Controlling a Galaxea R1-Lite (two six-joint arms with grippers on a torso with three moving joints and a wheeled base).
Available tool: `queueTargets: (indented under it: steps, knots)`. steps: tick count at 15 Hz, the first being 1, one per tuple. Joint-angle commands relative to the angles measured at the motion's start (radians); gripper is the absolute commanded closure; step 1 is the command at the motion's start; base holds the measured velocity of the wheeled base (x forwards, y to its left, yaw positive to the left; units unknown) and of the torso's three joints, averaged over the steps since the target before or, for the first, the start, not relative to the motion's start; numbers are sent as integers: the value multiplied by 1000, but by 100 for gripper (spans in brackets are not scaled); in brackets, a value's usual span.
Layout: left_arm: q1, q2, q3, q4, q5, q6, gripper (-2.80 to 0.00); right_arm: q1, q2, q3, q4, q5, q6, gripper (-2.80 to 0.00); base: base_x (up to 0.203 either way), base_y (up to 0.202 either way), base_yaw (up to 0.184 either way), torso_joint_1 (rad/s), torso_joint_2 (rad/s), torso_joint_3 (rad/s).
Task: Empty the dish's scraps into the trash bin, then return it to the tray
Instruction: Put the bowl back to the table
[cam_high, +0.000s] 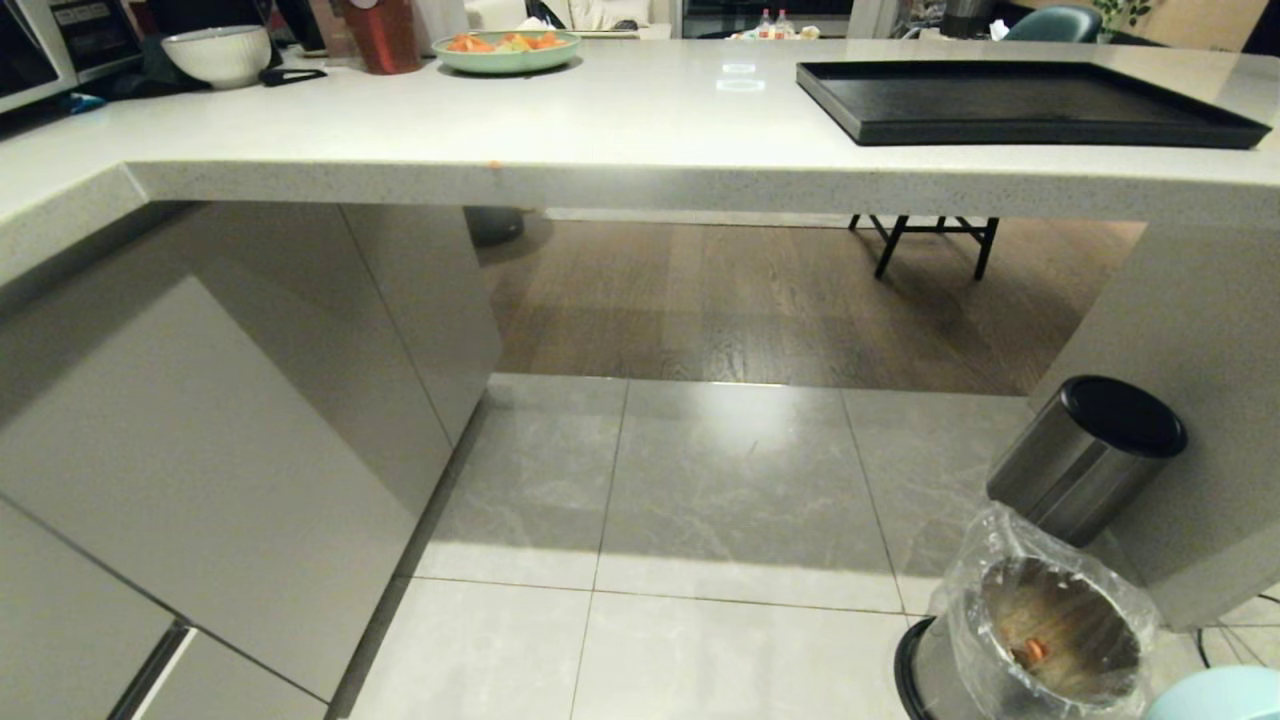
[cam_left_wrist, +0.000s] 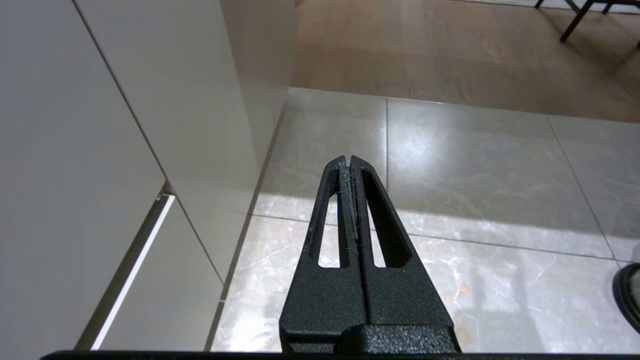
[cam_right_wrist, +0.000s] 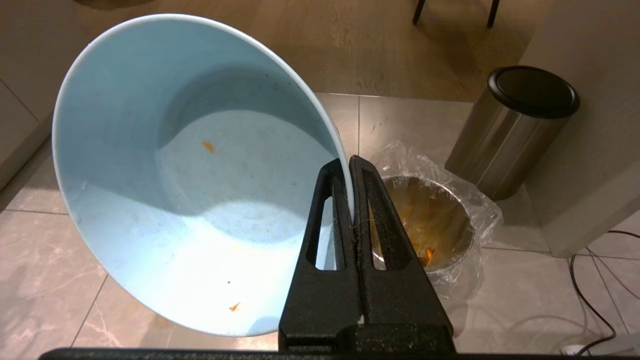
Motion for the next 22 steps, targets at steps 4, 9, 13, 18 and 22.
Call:
queueTargets:
  steps: [4,9,13,18,22]
  knots:
    - [0,1,0,-1,0,-1,0,0,1,0,0,0,0,0,0,0,0,0,0,0]
    - [-1,1,0,-1,0,-1,0,0,1,0,0,0,0,0,0,0,0,0,0,0]
    - [0,1,0,-1,0,-1,0,0,1,0,0,0,0,0,0,0,0,0,0,0]
    - [0,1,0,-1,0,0,0,0,1,0,0,0,0,0,146,0,0,3,1,1]
    - [0,1,0,-1,0,0,0,0,1,0,0,0,0,0,192,0,2,5,0,1]
